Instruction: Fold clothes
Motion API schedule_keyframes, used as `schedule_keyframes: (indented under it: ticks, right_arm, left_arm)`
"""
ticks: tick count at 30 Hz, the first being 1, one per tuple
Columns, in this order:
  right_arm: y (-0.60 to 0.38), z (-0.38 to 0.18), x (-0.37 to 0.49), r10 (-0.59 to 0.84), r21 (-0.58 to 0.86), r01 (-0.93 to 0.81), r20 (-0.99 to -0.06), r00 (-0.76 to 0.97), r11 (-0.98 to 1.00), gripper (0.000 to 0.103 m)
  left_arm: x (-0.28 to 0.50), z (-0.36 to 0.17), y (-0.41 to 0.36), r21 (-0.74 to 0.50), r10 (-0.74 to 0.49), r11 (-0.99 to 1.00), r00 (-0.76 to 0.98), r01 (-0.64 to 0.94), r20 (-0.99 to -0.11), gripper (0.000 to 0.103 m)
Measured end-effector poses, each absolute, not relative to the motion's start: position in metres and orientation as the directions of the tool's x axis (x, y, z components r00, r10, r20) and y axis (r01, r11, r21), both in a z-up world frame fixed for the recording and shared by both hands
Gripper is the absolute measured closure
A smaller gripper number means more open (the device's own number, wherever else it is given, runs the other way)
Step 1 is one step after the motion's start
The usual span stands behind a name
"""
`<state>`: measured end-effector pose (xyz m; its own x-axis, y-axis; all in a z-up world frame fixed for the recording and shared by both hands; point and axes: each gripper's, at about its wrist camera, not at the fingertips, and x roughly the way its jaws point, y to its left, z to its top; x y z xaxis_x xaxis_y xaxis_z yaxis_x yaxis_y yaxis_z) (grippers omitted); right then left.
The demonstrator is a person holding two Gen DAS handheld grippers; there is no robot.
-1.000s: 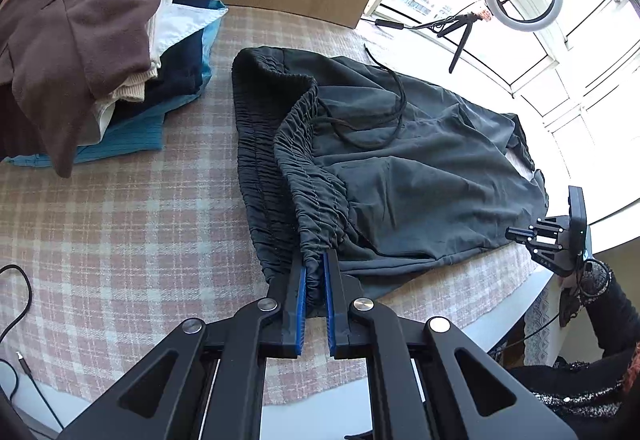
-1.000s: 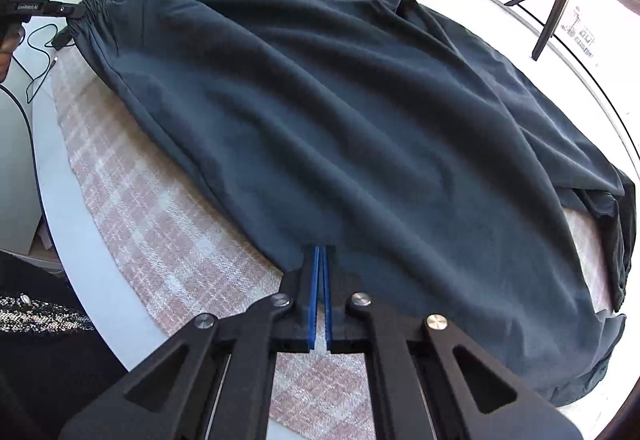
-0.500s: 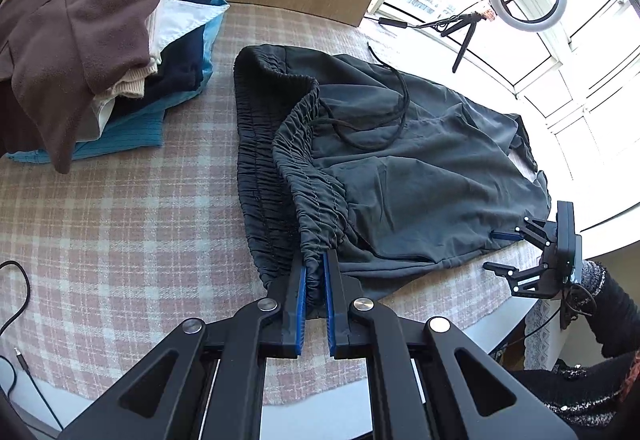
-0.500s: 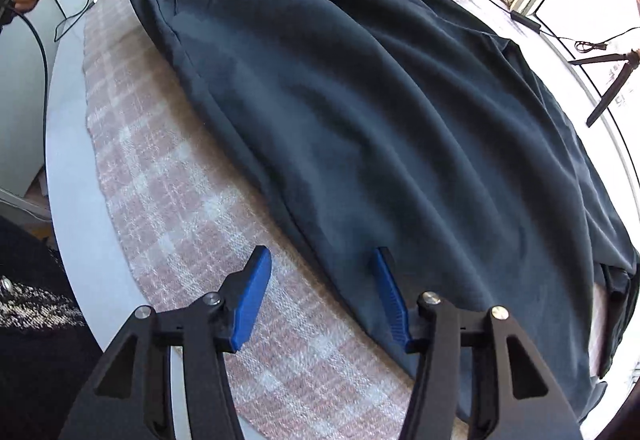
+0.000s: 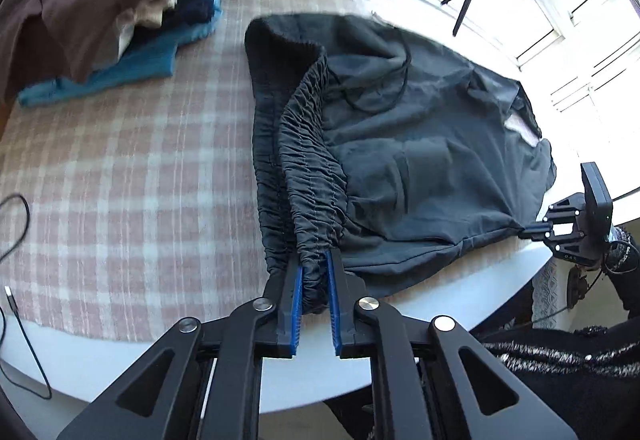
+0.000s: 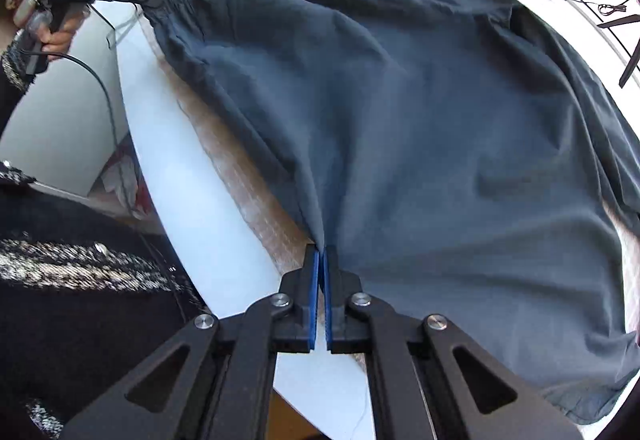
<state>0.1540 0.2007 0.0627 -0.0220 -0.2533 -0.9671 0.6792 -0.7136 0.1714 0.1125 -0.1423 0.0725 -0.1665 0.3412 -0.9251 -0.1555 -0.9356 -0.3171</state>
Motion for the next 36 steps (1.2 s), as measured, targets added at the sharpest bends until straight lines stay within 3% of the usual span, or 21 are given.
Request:
schedule_keyframes:
  ticks: [4, 6, 8, 9, 11, 16, 21, 25, 33, 34, 36]
  right_arm:
    - [0.209, 0.069, 0.142, -0.239, 0.202, 0.652, -0.97, 0.034, -0.731, 0.097]
    - [0.221, 0.099, 0.138, -0.34, 0.291, 0.635, -0.939, 0.046, -0.716, 0.087]
    - [0.233, 0.132, 0.129, -0.424, 0.34, 0.637, -0.906, 0.023, -0.692, 0.077]
    - [0.239, 0.148, 0.125, -0.443, 0.328, 0.645, -0.897, -0.018, -0.69, 0.067]
    - [0.252, 0.171, 0.103, -0.437, 0.263, 0.644, -0.891, -0.124, -0.719, 0.058]
    - [0.279, 0.184, -0.023, -0.33, 0.079, 0.609, -0.891, -0.312, -0.789, 0.058]
    - [0.279, 0.141, -0.149, -0.281, 0.009, 0.682, -0.915, -0.29, -0.732, 0.058]
    - [0.231, 0.096, -0.187, -0.265, -0.009, 0.759, -0.934, -0.239, -0.652, 0.058]
    - [0.159, 0.035, -0.228, -0.249, 0.01, 0.85, -0.958, -0.143, -0.527, 0.055]
    - [0.156, 0.031, -0.23, -0.252, 0.02, 0.856, -0.959, -0.13, -0.517, 0.055]
    - [0.152, 0.027, -0.23, -0.269, 0.034, 0.866, -0.956, -0.119, -0.5, 0.056]
  left_arm:
    - [0.106, 0.071, -0.165, -0.318, 0.325, -0.945, -0.144, -0.072, -0.935, 0.09]
    - [0.098, 0.092, -0.174, -0.331, 0.337, -0.941, -0.193, -0.065, -0.921, 0.09]
    - [0.082, 0.114, -0.175, -0.318, 0.327, -0.945, -0.25, -0.079, -0.911, 0.083]
    - [0.068, 0.121, -0.173, -0.312, 0.324, -0.946, -0.276, -0.087, -0.905, 0.081]
    - [0.034, 0.126, -0.167, -0.312, 0.325, -0.946, -0.315, -0.09, -0.892, 0.073]
    - [-0.047, 0.091, -0.145, -0.346, 0.344, -0.937, -0.294, -0.047, -0.892, 0.073]
    - [-0.074, 0.067, -0.121, -0.332, 0.343, -0.939, -0.275, -0.087, -0.898, 0.073]
    - [-0.085, 0.051, -0.118, -0.32, 0.324, -0.946, -0.245, -0.056, -0.914, 0.072]
    - [-0.118, 0.049, -0.116, -0.436, 0.427, -0.899, -0.278, -0.032, -0.86, 0.072]
    - [-0.121, 0.047, -0.114, -0.434, 0.426, -0.9, -0.273, -0.036, -0.862, 0.073]
    - [-0.12, 0.043, -0.114, -0.457, 0.447, -0.889, -0.275, -0.03, -0.851, 0.09]
